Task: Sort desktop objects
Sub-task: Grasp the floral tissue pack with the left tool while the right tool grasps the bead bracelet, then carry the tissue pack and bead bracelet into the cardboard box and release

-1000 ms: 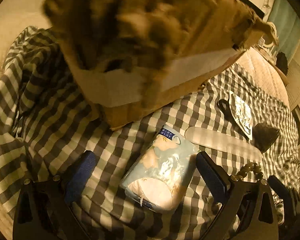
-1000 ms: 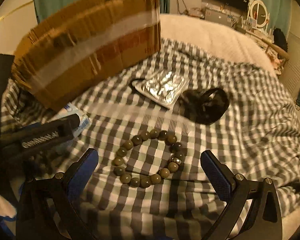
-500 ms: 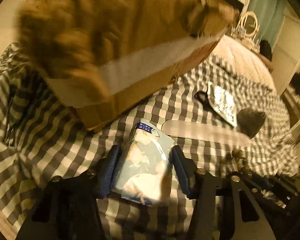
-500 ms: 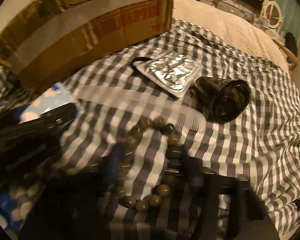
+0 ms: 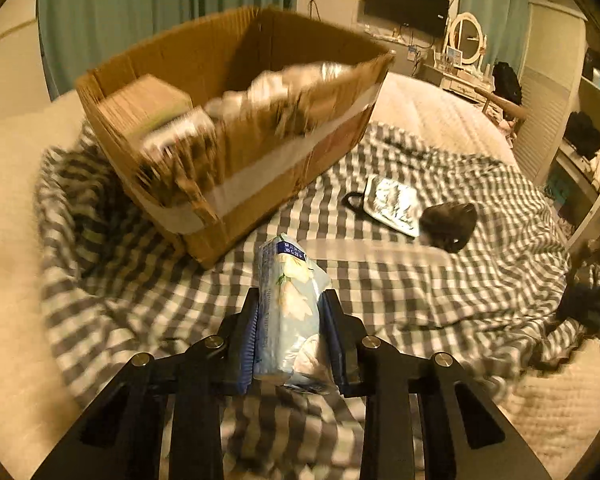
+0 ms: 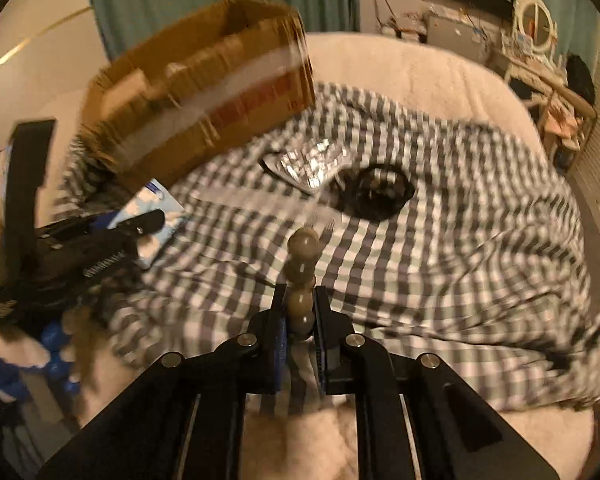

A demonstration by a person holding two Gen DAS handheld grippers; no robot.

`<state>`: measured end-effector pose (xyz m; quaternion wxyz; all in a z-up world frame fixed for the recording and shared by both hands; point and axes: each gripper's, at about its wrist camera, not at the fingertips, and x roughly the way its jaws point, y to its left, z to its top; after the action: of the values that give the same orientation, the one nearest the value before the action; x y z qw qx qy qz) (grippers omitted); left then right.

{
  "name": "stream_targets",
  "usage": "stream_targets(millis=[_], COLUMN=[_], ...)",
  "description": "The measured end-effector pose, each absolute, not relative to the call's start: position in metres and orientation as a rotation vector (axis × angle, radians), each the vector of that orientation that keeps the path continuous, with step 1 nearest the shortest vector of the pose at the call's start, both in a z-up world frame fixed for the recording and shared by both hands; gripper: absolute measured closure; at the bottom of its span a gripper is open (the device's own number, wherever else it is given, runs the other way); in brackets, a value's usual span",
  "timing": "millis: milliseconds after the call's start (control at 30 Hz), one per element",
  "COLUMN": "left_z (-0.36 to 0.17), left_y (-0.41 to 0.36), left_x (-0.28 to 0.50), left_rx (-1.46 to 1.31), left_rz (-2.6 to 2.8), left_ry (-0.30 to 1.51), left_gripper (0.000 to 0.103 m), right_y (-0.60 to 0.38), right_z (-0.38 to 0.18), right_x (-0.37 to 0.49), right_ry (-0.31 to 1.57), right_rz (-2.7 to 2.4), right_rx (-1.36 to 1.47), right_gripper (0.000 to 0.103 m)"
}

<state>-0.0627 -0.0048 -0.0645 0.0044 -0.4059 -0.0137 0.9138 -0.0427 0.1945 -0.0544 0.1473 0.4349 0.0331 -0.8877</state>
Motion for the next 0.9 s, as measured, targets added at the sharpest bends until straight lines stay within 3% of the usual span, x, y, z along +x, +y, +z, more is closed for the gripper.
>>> stream_targets(millis=[133, 333, 500, 700, 900], left_z=[-0.019, 0.057, 0.078, 0.094, 0.106], left_y=[-0.003, 0.006, 0.005, -0.005, -0.036], left_x=[-0.047, -0.072, -0.106, -0.129, -0.153], left_rx=[-1.218, -1.212, -1.163, -1.01, -0.937], left_rz=[2.903, 2.895, 2.841, 2.833, 2.899], left_ry=[-0.067, -0.13, -0.262, -0.128, 0.01], left_gripper=[0.073, 0.073, 0.073, 0.073, 0.073], right_y=[0.196, 0.208, 0.215, 0.212, 0.196], right_z=[-0.012, 0.032, 0.056, 0.068, 0.09], right_x=[-0.028, -0.007, -0.009, -0.023, -0.052], right_ry=[0.205, 0.164, 0.168, 0.222, 0.109], right_rz=[-2.562, -2.556, -2.576, -2.604, -2.595], right_rx=[1.132, 1.017, 1.015, 1.042, 0.958], right_gripper=[0.092, 0.092, 0.092, 0.092, 0.092])
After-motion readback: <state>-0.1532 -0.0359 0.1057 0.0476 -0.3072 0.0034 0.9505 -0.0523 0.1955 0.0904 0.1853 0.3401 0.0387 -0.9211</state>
